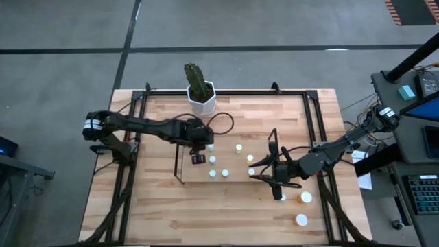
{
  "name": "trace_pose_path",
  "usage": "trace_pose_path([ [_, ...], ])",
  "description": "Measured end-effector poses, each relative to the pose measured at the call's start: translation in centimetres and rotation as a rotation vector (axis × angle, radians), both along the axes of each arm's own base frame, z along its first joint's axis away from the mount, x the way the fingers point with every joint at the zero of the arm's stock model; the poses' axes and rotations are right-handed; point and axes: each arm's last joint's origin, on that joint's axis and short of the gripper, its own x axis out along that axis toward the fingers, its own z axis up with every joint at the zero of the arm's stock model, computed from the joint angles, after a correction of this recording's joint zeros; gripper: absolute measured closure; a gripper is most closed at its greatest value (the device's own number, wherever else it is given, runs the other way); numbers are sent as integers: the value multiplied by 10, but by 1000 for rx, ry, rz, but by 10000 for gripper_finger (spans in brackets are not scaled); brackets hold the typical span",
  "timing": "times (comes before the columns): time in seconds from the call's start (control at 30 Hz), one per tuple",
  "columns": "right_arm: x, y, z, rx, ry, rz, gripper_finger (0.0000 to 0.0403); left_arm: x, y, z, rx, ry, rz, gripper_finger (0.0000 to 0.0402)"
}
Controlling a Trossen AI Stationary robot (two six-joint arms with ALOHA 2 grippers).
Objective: Pick and place medicine bottles onto shelf by color
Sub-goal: Put the green pill bottle on the shelf aligned with the other green pill bottles
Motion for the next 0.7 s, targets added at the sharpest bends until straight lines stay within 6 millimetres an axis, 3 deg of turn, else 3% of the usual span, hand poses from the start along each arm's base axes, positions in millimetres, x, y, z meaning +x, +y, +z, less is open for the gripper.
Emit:
trace_pose_path([
  [0.7,0,-1,-1,-6,6,-20,255,6,-1,-9,-49,-21,-15,402],
])
